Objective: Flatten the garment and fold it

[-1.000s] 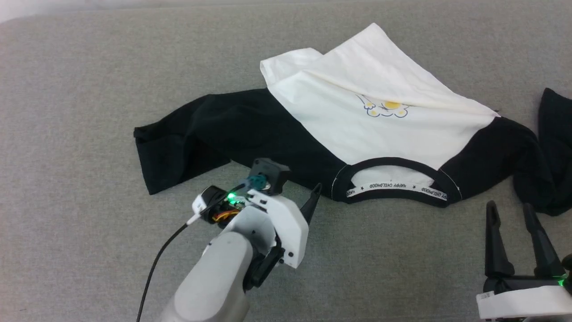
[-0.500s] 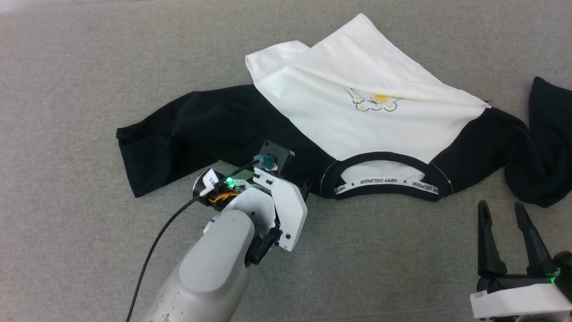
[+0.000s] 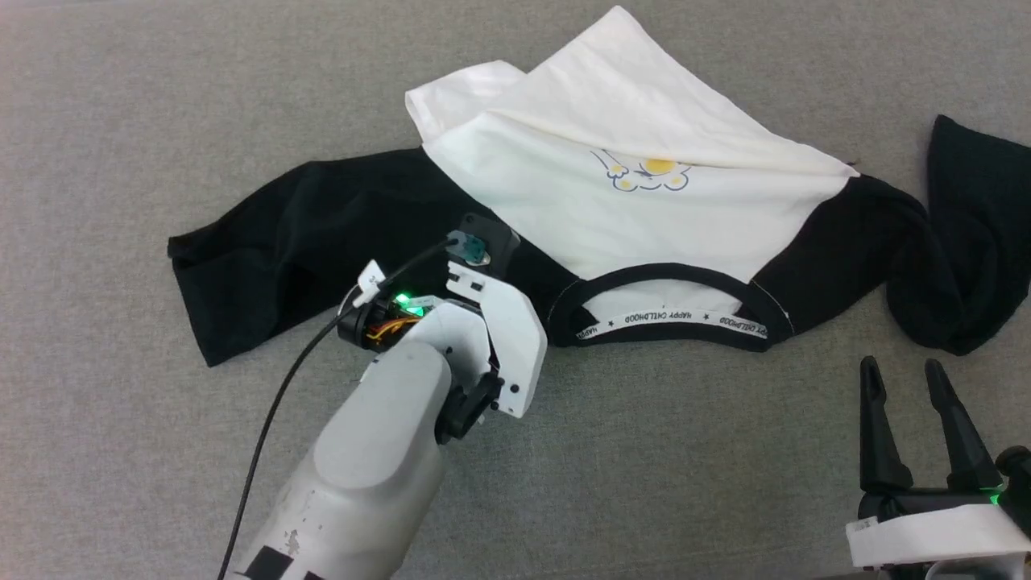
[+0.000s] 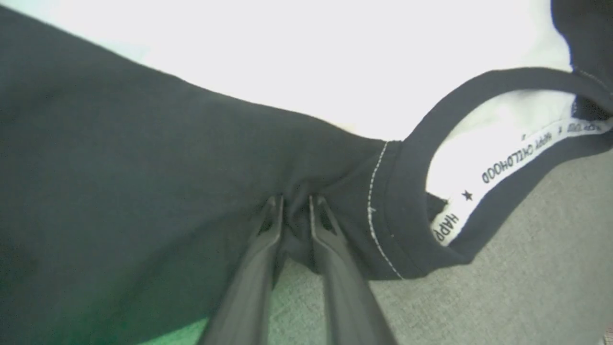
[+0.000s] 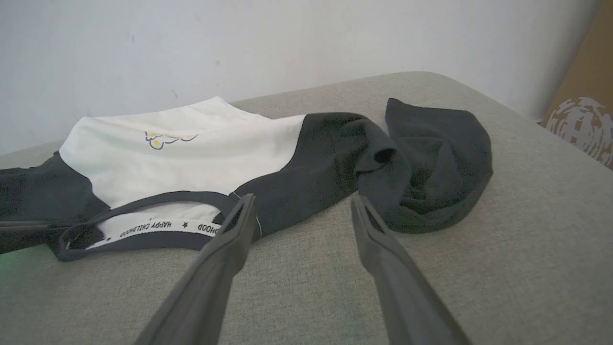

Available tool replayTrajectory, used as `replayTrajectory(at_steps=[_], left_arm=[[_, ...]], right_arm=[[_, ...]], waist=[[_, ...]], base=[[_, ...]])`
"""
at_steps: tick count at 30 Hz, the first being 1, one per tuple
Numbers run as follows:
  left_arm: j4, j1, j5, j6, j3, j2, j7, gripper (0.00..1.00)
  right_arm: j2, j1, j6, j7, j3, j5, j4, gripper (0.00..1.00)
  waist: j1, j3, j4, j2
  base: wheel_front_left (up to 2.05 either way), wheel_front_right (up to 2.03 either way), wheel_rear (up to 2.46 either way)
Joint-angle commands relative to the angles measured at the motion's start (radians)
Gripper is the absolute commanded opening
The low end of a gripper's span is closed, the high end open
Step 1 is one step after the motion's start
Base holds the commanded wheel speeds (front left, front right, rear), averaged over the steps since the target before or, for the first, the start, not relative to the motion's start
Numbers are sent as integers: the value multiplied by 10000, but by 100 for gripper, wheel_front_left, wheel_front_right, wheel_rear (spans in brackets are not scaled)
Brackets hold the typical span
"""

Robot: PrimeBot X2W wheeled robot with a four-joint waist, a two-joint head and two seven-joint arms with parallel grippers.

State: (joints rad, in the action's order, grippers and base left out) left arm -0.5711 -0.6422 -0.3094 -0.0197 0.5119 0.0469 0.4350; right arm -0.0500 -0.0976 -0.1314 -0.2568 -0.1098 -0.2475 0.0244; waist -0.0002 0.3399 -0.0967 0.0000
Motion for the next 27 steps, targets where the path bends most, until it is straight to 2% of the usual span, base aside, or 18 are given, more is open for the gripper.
replayTrajectory(at_steps=[1, 8, 14, 17, 21, 24, 27], left_arm=[[-708, 821, -158, -148, 209, 112, 557, 0], [-80, 1094, -773, -399, -15, 106, 291, 0], [1421, 1643, -1283, -342, -465, 94, -891, 0], [2500, 2127, -1432, -125, -696, 134, -1327, 0], [3745, 2859, -1485, 408, -1140, 452, -1587, 0], [4260, 3398, -1590, 711, -1409, 687, -1525, 0], [4591, 3839, -1746, 837, -1530, 795, -1443, 0]], right_arm=[[-3, 177, 7, -49, -29, -77, -5, 100], [-3, 266, 7, -49, -85, -125, -91, 100], [-3, 228, 7, -49, -68, -19, -92, 100], [-3, 200, 7, -49, -30, 204, -33, 100], [-3, 282, 7, -49, -29, 575, 82, 100], [-3, 385, 7, -27, -88, 798, 179, 100], [-3, 467, 7, 133, -58, 981, 287, 100]], waist=[[2, 29, -22, 0], [2, -126, 122, 0], [2, -431, 332, 0], [2, -548, 469, 0], [2, -623, 651, 0], [2, -619, 773, 0], [2, -577, 856, 0]], base=[[0, 0, 0], [0, 0, 0], [0, 0, 0], [0, 0, 0], [0, 0, 0], [0, 0, 0], [0, 0, 0]])
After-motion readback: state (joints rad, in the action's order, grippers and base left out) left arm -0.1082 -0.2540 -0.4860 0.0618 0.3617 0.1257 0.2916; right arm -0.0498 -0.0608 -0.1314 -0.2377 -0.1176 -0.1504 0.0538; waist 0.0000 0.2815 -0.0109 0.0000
